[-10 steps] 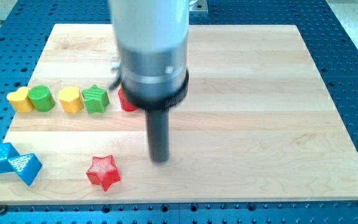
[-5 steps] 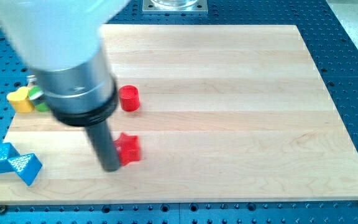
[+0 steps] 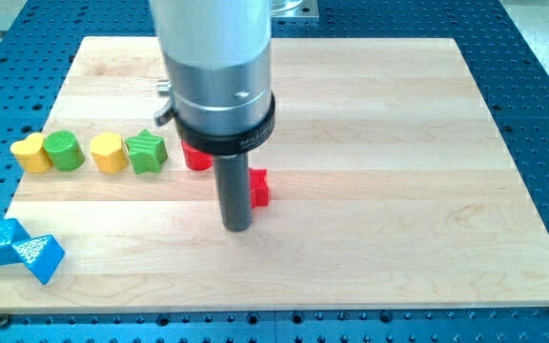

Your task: Push the red blocks towards the center of the board

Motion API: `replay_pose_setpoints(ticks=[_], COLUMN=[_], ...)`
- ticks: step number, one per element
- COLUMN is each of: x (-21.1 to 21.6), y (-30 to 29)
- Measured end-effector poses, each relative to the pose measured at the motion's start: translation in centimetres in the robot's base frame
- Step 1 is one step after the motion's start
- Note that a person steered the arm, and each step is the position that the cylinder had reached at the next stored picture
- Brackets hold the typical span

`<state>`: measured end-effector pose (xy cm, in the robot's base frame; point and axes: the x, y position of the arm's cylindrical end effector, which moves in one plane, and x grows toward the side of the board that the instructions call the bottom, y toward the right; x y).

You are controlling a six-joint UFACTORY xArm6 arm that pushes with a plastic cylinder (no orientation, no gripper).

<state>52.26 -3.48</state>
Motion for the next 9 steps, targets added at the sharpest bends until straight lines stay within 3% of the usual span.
replay_pose_setpoints(ticks=[2, 7, 8, 9], x=[-3.2, -2.3, -4.1, -5.6], y=[1.5, 5.0, 6.8, 3.9])
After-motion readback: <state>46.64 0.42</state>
